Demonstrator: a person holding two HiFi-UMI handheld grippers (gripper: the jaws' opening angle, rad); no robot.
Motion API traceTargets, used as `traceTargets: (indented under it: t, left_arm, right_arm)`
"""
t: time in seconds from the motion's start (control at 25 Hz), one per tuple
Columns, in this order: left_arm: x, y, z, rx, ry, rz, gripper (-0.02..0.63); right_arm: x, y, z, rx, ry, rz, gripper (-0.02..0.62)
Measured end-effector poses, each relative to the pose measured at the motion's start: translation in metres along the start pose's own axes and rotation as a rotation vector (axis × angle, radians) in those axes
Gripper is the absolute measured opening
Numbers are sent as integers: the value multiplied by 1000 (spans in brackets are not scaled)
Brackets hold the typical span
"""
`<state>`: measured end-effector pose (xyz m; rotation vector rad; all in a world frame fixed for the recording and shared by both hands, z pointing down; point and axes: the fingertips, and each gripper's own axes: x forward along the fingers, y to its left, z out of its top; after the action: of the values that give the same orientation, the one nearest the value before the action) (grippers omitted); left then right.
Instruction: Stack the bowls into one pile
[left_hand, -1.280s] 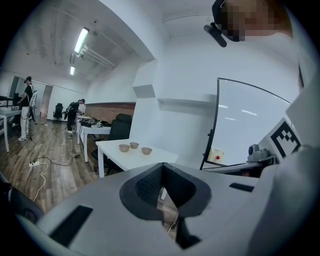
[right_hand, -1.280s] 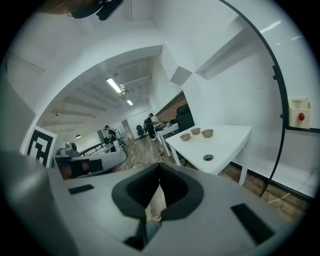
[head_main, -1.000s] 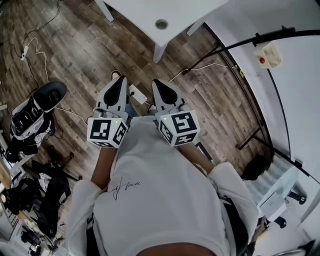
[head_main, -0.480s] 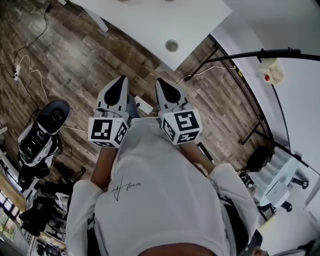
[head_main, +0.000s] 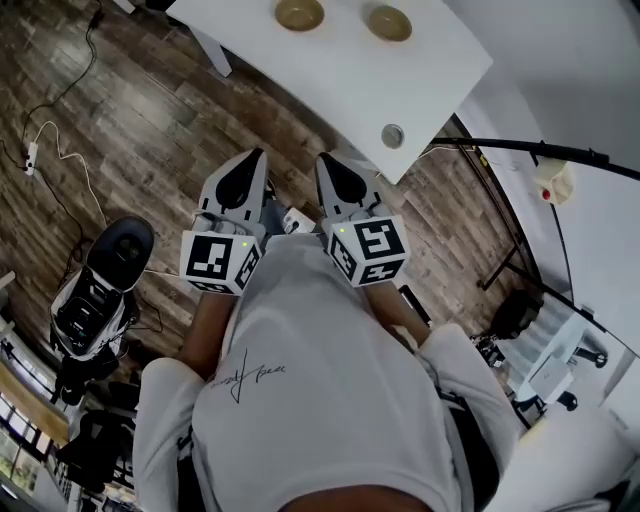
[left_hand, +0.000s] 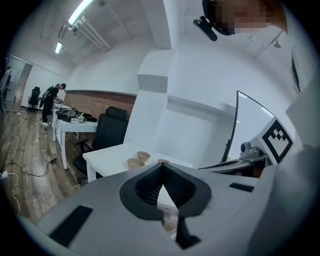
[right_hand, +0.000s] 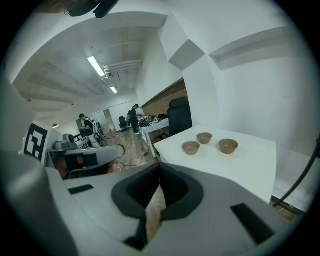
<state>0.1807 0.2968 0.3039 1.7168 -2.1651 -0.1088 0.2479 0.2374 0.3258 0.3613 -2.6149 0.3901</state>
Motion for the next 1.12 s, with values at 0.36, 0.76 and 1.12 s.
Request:
traceTargets:
  t: [0.36, 0.76, 1.12]
  left_arm:
    - [22, 43, 9, -25, 16, -25, 3]
    - [71, 69, 25, -12, 66, -86, 3]
    - [148, 73, 42, 24, 130, -176, 3]
  right_arm:
    - [37, -1, 21, 4, -27, -81, 9]
    - [76, -42, 45, 98, -88, -168, 9]
    - [110, -100, 70, 189, -107, -220, 9]
